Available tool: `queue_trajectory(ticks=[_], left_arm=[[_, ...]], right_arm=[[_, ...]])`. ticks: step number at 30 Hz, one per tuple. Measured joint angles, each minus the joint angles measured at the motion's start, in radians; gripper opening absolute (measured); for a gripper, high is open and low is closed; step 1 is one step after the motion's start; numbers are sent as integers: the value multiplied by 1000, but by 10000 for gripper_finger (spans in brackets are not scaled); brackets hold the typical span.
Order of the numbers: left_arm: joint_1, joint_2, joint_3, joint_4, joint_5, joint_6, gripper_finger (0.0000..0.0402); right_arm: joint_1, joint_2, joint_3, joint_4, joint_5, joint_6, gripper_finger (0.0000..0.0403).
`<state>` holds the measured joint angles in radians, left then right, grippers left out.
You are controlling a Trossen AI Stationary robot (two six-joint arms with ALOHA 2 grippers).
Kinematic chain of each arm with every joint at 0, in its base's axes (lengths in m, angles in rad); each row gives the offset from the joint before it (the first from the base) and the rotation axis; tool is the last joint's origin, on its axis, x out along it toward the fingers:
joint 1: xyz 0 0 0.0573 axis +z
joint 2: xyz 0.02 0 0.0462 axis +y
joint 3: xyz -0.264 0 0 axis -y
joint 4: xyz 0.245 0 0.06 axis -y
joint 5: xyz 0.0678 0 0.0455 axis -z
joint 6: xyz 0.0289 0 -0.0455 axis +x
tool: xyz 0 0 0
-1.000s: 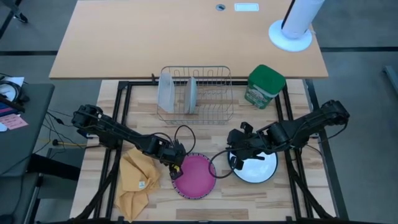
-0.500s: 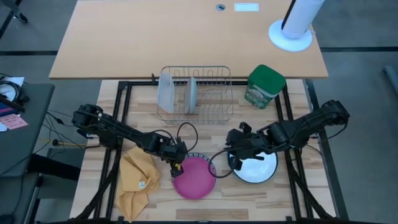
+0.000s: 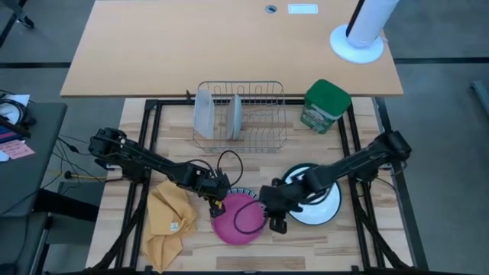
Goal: Sort dishes
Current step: Put the pink plate into the dish rack
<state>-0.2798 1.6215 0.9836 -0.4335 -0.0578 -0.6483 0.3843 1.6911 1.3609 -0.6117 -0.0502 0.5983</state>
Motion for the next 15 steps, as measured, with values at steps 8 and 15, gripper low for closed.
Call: queue_trajectory(ticks=[8, 15], left_arm=[[7, 0, 47, -143, 55, -11, 8], [3, 0, 62, -153, 49, -5, 8]], right_arm=[[-57, 152, 85, 14, -5, -99, 95], [34, 173, 106, 56, 116, -94, 76]])
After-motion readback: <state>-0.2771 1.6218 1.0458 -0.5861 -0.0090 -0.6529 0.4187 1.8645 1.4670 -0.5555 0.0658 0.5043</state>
